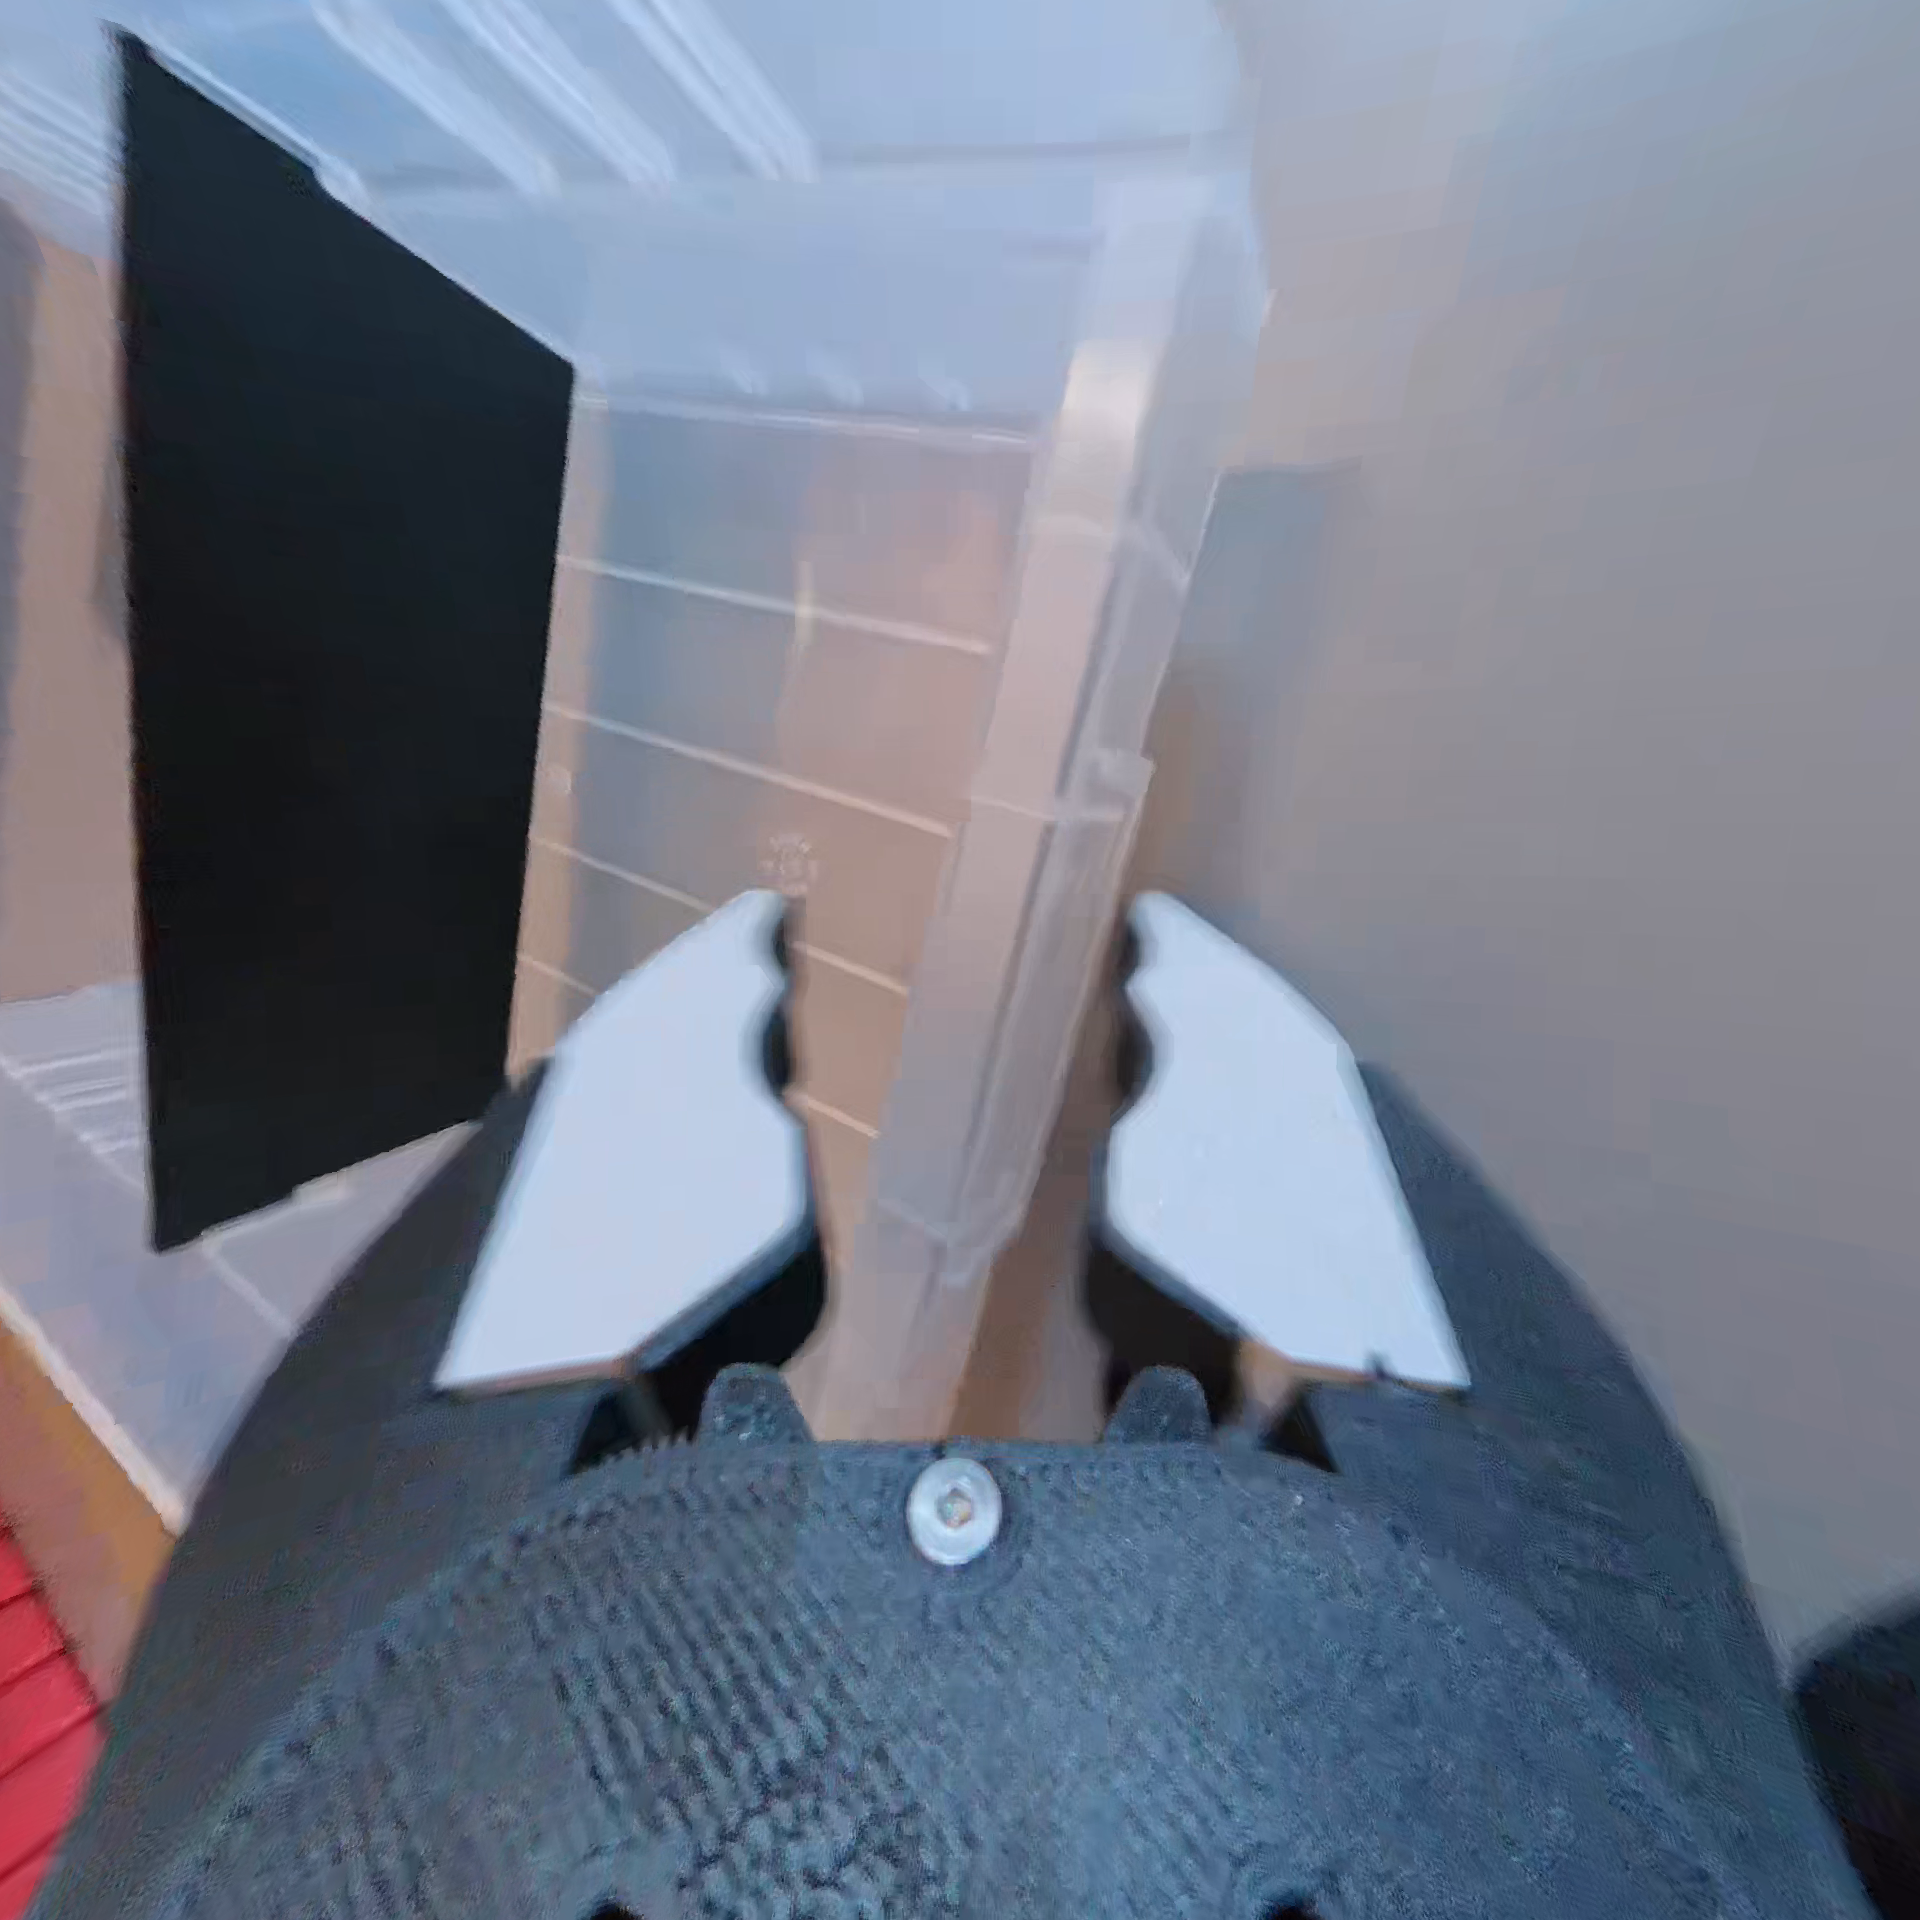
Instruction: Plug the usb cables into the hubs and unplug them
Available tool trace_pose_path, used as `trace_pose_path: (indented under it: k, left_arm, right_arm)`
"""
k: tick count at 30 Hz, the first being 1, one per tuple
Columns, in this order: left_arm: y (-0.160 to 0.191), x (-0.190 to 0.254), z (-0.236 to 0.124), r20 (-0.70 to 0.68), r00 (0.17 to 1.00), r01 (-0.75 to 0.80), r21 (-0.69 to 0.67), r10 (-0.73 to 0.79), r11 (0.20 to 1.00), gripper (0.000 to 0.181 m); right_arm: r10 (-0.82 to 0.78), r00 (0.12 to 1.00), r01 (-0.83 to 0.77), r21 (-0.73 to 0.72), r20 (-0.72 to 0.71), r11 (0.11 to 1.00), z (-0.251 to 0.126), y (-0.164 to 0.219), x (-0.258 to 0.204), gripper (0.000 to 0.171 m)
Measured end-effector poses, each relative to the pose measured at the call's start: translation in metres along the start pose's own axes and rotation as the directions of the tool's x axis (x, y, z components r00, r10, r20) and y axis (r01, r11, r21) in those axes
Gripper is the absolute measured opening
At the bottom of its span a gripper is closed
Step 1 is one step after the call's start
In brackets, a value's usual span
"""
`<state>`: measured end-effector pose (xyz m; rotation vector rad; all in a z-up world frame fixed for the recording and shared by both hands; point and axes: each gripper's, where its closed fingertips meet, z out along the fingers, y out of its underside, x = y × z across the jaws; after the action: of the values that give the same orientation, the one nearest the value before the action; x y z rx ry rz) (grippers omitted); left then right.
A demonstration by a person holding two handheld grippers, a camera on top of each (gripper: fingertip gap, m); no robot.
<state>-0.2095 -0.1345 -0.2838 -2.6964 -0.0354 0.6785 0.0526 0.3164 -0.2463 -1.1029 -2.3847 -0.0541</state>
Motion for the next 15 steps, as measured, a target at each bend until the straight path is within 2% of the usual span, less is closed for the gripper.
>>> trace_pose_path:
  k: [1,2,5,7,10,15]
  left_arm:
    - [-0.006,0.003,0.003,-0.02,0.999,-0.024,0.032,0.025,0.999,0.043]
    - [-0.009,0.004,0.007,-0.028,0.999,-0.039,0.04,0.04,0.998,0.035]
    - [-0.022,0.004,0.011,0.025,0.991,-0.13,0.054,0.129,0.99,0.032]
    - [-0.033,0.011,0.011,0.056,0.984,-0.17,0.067,0.166,0.983,0.031]
    - [-0.055,0.033,0.007,0.056,0.969,-0.247,0.121,0.242,0.961,0.031]
    - [-0.109,0.08,0.002,0.048,0.913,-0.403,0.247,0.404,0.881,0.032]
  right_arm:
    - [-0.05,0.998,0.049,-0.054,-0.029,0.997,0.009,0.0,0.002,0.049]
    - [-0.096,0.994,0.091,-0.098,-0.047,0.991,0.018,-0.002,0.005,0.051]
    - [-0.212,0.977,0.203,-0.188,-0.027,0.961,0.041,-0.007,0.008,0.048]
    - [-0.265,0.964,0.255,-0.184,-0.029,0.949,0.048,-0.017,0.005,0.033]
    - [-0.298,0.954,0.29,-0.167,-0.028,0.942,0.043,-0.023,-0.007,0.034]
    - [-0.366,0.928,0.359,-0.099,-0.066,0.928,0.017,-0.033,-0.056,0.033]
